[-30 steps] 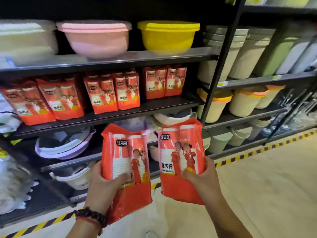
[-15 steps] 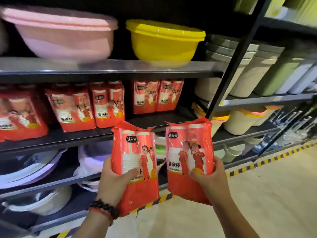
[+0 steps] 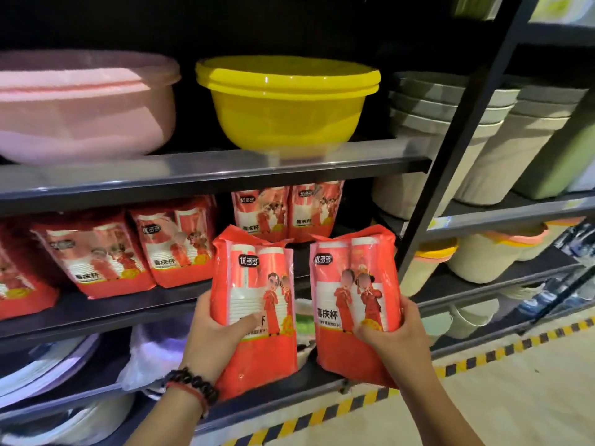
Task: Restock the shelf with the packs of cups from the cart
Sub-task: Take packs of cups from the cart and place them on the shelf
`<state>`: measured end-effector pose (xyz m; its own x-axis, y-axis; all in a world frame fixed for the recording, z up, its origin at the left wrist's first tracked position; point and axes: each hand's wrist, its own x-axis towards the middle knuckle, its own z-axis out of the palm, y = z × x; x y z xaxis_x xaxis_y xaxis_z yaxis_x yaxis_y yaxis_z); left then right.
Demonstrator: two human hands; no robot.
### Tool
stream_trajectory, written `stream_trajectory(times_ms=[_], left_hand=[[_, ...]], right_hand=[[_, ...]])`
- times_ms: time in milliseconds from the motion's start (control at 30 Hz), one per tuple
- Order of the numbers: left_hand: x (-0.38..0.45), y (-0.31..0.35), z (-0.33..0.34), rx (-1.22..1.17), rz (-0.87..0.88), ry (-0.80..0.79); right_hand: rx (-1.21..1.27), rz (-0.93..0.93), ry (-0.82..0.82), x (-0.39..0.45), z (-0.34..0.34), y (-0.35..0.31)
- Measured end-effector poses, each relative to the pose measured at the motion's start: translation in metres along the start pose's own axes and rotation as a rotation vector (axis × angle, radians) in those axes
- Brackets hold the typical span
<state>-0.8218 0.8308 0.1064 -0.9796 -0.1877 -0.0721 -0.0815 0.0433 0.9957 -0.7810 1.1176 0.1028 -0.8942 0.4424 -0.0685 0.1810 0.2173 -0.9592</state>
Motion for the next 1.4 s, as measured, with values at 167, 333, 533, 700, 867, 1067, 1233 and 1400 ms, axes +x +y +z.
stream_trajectory(times_ms=[167,333,533,700,867,1067,1233,1400], left_hand=[[0.049,0.003,0.044,-0.028,0.057,0.043],[0.083,0.001,0.067,-0.125,0.071,0.067],[0.122,-0.009,0.071,-0.17,0.091,0.047],[0.157,-0.014,0.063,-0.13,0.137,-0.003],[0.188,-0.027,0.056,-0.134,0.088,-0.02],[0.224,-0.036,0.058,0.008,-0.049,-0.07],[0.238,-0.037,0.058,0.152,-0.103,0.016],[0.239,-0.037,0.06,0.3,-0.181,0.024]], right_hand=[[0.054,-0.027,-0.074,0.076,-0.012,0.003],[0.101,-0.044,-0.132,0.132,-0.016,0.01],[0.143,-0.088,-0.183,0.177,-0.004,0.014],[0.164,-0.166,-0.198,0.204,0.016,0.01],[0.176,-0.235,-0.204,0.224,0.029,0.015],[0.2,-0.259,-0.216,0.242,0.034,0.029],[0.254,-0.215,-0.29,0.254,0.034,0.045],[0.292,-0.157,-0.41,0.268,0.041,0.06]])
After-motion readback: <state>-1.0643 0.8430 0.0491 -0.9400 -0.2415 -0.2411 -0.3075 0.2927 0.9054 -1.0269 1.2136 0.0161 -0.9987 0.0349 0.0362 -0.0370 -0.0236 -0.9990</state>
